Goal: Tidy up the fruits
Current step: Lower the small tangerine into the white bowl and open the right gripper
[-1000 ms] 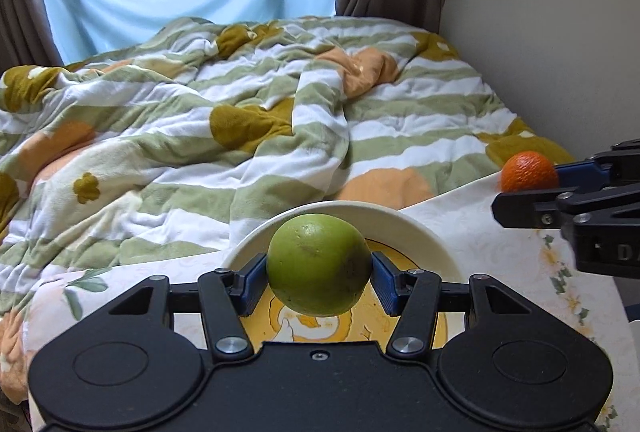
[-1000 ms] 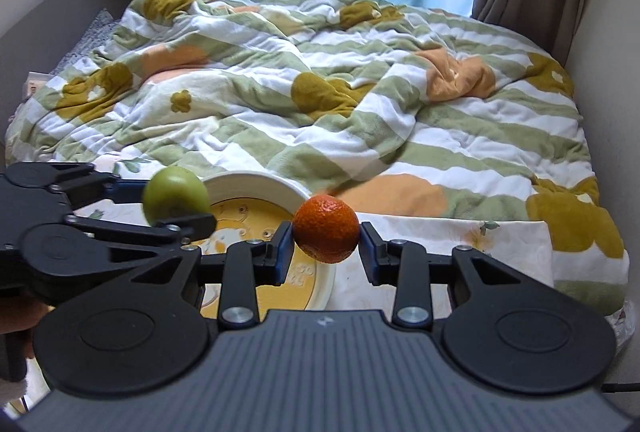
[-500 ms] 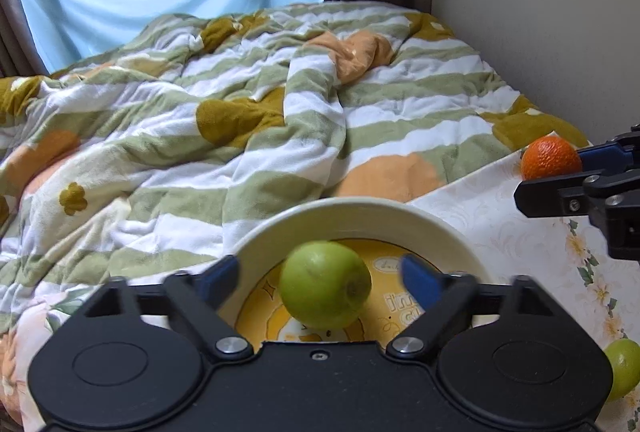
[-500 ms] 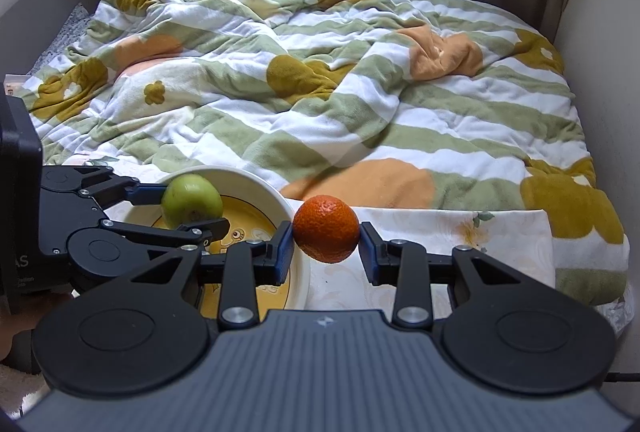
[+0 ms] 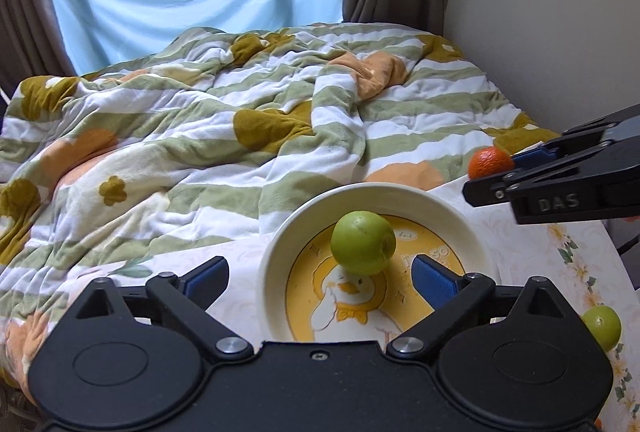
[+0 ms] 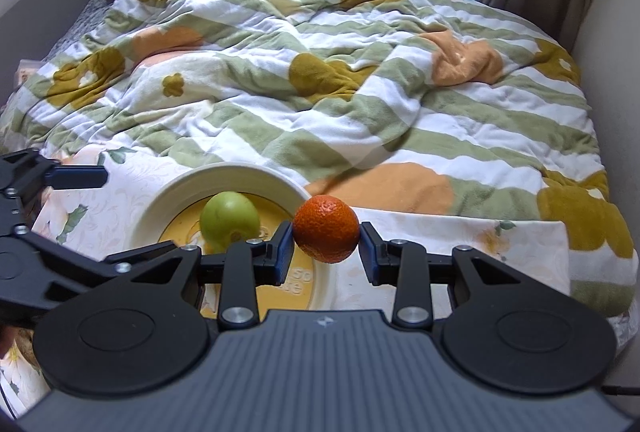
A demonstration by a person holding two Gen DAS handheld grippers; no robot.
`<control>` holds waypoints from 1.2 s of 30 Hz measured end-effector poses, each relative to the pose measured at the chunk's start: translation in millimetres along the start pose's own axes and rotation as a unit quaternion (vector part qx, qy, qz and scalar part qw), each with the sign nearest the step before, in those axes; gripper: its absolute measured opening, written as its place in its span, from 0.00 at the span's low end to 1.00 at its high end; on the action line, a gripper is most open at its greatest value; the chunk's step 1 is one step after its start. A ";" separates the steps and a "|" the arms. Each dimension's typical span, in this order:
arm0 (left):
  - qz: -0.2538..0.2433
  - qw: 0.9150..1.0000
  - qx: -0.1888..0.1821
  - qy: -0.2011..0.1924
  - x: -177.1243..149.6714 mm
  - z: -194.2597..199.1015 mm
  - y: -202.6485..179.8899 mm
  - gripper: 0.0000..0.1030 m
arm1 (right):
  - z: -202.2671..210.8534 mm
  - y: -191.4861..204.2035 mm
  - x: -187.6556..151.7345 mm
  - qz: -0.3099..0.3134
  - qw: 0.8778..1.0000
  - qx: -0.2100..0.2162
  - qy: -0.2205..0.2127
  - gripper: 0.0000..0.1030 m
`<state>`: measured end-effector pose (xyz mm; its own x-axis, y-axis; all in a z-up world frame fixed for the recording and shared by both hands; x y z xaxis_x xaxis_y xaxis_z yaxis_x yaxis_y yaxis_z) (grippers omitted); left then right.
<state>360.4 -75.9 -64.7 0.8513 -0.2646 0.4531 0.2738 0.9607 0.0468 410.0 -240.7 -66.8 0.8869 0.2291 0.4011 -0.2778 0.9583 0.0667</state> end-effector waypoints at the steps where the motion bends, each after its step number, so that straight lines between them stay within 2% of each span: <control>1: 0.005 1.000 0.003 0.000 -3.0 3.8 1.3 0.98 | -2.6 3.0 0.3 0.006 1.000 0.002 0.000 0.49; 10: 0.027 0.999 0.022 -0.004 -25.1 22.6 15.3 0.98 | -44.8 31.4 -4.8 0.066 0.998 0.005 0.013 0.49; 18: 0.043 0.999 0.022 0.001 -44.6 25.2 21.4 0.98 | -66.3 39.9 -9.9 0.083 0.996 -0.002 0.023 0.50; 19: 0.044 0.999 0.023 0.001 -44.5 25.7 22.0 0.98 | -65.5 40.4 -10.0 0.084 0.996 -0.002 0.020 0.54; 21: 0.046 0.999 0.026 0.001 -45.4 26.1 24.3 0.98 | -62.4 42.0 -9.1 0.087 0.996 -0.006 0.015 0.70; 22: 0.048 0.999 0.027 0.000 -45.9 26.7 25.2 0.98 | -60.1 42.6 -8.5 0.087 0.996 -0.011 0.012 0.85; 23: 0.050 0.998 0.027 -0.001 -47.3 28.3 26.1 0.98 | -56.6 42.6 -8.6 0.085 0.996 -0.017 0.006 0.95; 24: 0.052 0.998 0.028 -0.002 -48.7 30.5 26.5 0.98 | -52.3 41.9 -8.7 0.082 0.996 -0.019 -0.001 0.99; 28: 0.056 0.998 0.030 -0.008 -51.0 40.9 25.7 0.98 | -37.3 38.8 -11.1 0.068 0.998 -0.006 -0.007 1.00; 36: 0.061 0.997 0.037 -0.030 -54.4 69.2 17.6 0.98 | 3.9 33.5 -19.3 0.053 0.998 -0.011 -0.028 1.00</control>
<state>287.9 -38.8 -27.0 0.8474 -0.1418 0.5116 0.1344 0.9896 0.0516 382.2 -213.8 -68.7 0.8310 0.3200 0.4550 -0.3599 0.9330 0.0012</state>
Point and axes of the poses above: each gripper's, at about its wrist camera, not at the fingertips, and z roughly against the way its jaws point, y to its left, x to its top, the point moved 5 cm from there along -z, roughly the way its jaws point, and after that the axes turned 12 degrees about y, right-handed, at the moved point
